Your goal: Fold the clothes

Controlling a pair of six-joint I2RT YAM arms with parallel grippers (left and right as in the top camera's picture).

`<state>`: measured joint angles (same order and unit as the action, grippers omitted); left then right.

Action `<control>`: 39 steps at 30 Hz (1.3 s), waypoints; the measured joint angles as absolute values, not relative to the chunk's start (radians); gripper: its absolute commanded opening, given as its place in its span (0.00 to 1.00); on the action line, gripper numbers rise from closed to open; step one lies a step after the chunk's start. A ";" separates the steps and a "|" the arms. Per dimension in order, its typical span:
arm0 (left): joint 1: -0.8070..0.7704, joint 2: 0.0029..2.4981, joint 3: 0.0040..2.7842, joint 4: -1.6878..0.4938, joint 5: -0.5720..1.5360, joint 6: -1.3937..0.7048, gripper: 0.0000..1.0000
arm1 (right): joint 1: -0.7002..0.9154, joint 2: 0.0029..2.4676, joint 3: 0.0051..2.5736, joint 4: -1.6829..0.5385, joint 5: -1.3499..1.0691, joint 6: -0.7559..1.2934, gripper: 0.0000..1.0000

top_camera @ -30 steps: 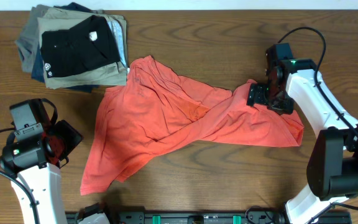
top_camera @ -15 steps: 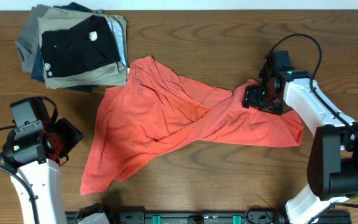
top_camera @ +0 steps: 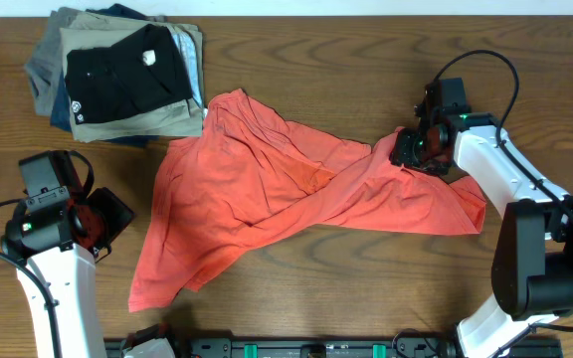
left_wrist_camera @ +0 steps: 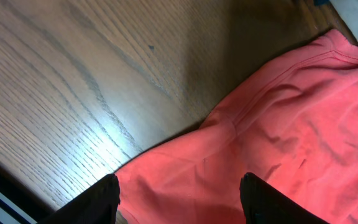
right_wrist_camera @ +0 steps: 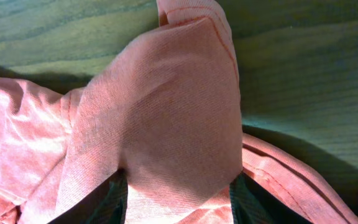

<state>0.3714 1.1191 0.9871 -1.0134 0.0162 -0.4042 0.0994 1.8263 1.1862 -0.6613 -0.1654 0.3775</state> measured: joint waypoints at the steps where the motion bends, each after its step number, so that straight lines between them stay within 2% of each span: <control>1: 0.371 1.119 0.987 -1.013 0.016 -0.404 0.63 | 0.099 1.826 1.186 -0.658 -0.166 0.379 0.50; 7: 0.371 1.119 0.987 -1.011 0.016 -0.404 0.64 | 0.099 1.826 1.186 -0.622 -0.165 0.382 0.51; 9: 0.371 1.119 0.987 -1.009 0.017 -0.404 0.63 | 0.099 1.826 1.186 -0.613 -0.166 0.382 0.47; 15: 0.371 1.119 0.987 -1.009 0.017 -0.404 0.63 | 0.099 1.826 1.186 -0.595 -0.166 0.387 0.26; 17: 0.371 1.119 0.987 -1.009 0.017 -0.404 0.63 | 0.099 1.826 1.186 -0.586 -0.166 0.390 0.16; 19: 0.371 1.119 0.987 -1.009 0.017 -0.404 0.63 | 0.099 1.826 1.186 -0.577 -0.165 0.389 0.01; 21: 0.371 1.119 0.987 -1.009 0.017 -0.404 0.63 | 0.099 1.826 1.186 -0.570 -0.165 0.395 0.01; 24: 0.371 1.119 0.987 -1.010 0.017 -0.408 0.27 | 0.099 1.826 1.186 -0.564 -0.165 0.395 0.01; 25: 0.371 1.119 0.987 -1.013 0.020 -0.408 0.25 | 0.099 1.826 1.186 -0.566 -0.165 0.395 0.01; 33: 0.371 1.068 0.987 -1.029 0.081 -0.361 0.26 | 0.082 1.732 1.195 -0.696 -0.165 0.397 0.01; 39: 0.371 0.939 1.000 -1.056 0.124 -0.321 0.40 | -0.008 1.467 1.249 -0.817 -0.168 0.402 0.01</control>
